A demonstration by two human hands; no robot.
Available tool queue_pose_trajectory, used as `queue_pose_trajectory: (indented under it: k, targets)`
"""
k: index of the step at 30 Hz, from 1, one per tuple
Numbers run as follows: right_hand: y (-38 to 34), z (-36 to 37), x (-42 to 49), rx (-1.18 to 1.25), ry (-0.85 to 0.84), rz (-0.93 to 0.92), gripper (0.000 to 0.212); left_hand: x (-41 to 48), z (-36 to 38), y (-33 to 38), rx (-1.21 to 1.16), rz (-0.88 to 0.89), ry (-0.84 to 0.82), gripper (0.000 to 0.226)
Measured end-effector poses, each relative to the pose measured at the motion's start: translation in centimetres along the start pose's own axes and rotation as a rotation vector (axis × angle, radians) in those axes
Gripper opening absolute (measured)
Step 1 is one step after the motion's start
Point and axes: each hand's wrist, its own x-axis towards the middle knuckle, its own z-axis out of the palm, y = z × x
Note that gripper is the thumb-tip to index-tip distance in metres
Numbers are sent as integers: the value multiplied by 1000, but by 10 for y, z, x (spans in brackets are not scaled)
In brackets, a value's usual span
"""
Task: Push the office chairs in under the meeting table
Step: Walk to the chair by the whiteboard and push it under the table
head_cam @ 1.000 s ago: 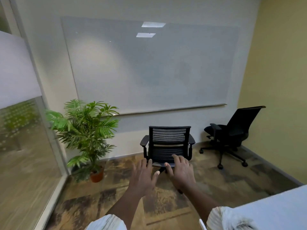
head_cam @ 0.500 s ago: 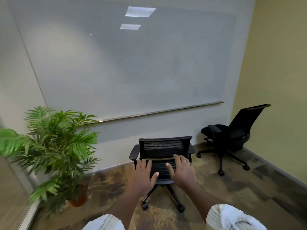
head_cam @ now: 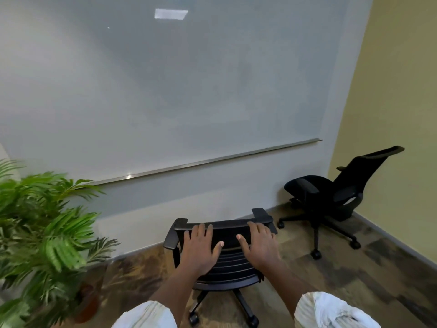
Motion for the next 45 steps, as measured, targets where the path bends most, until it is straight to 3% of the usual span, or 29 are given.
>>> queue_pose_trajectory:
  k: [8, 12, 14, 19, 24, 34, 39, 45]
  targets:
    - [35, 55, 105, -66, -75, -29, 65, 109, 60, -12, 17, -16, -90, 81]
    - [49, 99, 148, -81, -162, -66, 70, 157, 91, -21, 61, 31, -247, 90]
    - [54, 117, 161, -101, -201, -100, 71, 175, 100, -23, 89, 83, -330, 81]
    - [59, 115, 201, -119, -79, -154, 60, 220, 84, -26, 65, 161, -266, 69]
    - [63, 147, 239, -138, -128, -227, 57, 248, 108, -40, -26, 66, -350, 72]
    - [73, 163, 322, -98, -141, -312, 59, 316, 123, -47, -14, -123, -269, 64]
    - [106, 174, 361, -60, -163, -424, 56, 340, 141, -18, -14, -318, -256, 59]
    - [142, 176, 368, -1, -190, -513, 53, 342, 150, 24, -21, -431, -304, 60]
